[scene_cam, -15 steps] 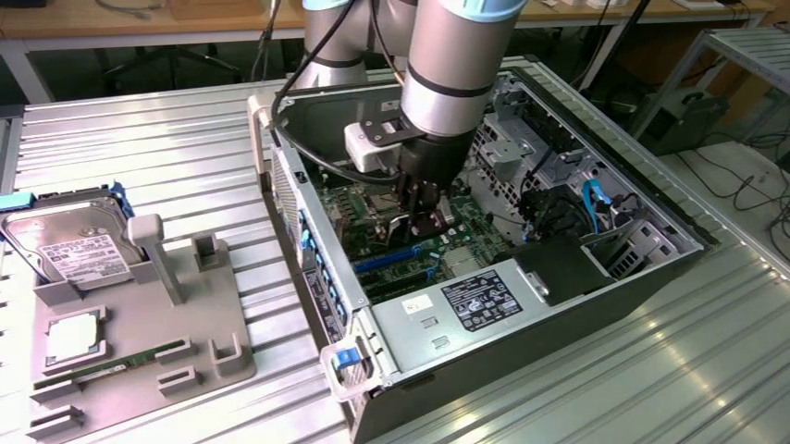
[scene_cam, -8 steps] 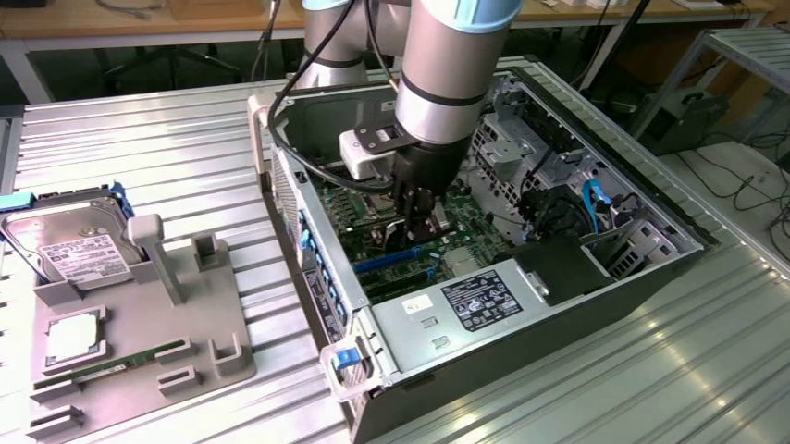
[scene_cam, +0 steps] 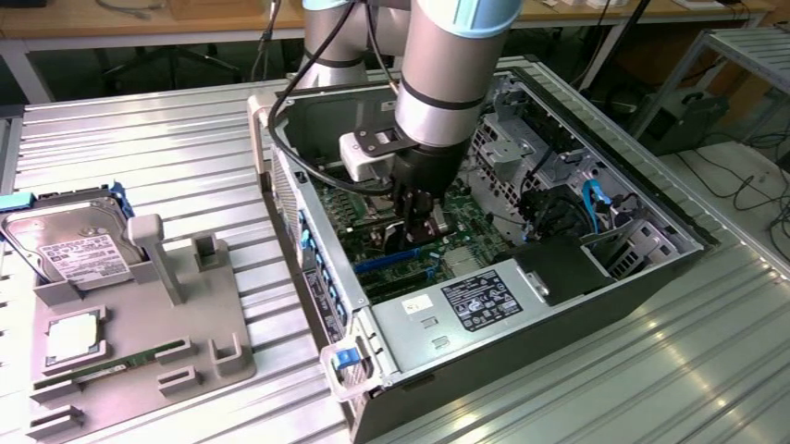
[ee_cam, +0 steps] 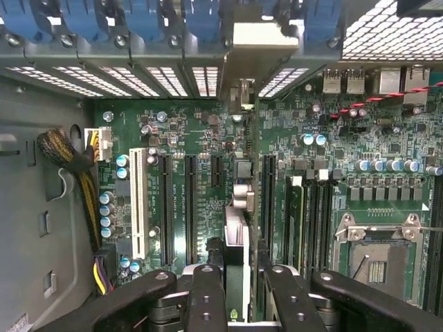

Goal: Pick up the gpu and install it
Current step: 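Insert the gpu into the slot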

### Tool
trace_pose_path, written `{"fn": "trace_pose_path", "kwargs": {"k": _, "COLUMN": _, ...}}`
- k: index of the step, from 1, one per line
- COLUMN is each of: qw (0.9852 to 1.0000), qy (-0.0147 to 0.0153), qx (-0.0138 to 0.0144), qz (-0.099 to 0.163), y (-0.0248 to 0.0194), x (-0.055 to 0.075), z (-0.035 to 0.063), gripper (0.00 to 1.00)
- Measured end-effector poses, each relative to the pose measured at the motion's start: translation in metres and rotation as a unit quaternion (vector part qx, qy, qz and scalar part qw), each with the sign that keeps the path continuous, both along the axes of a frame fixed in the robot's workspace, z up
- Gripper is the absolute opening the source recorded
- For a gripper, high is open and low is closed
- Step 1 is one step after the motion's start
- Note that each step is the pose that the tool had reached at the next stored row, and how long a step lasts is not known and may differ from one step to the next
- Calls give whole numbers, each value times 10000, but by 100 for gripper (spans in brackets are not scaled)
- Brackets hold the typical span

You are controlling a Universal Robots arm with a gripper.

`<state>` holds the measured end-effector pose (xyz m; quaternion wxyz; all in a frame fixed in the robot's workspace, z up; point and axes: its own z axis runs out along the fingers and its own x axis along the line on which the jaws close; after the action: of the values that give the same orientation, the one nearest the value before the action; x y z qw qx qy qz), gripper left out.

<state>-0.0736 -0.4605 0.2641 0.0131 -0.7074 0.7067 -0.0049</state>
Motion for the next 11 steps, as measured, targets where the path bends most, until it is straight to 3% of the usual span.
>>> {"fn": "trace_pose_path", "kwargs": {"k": 11, "qw": 10000, "qy": 3, "qx": 0, "qz": -98, "y": 0, "x": -5, "z": -48, "gripper": 27}}
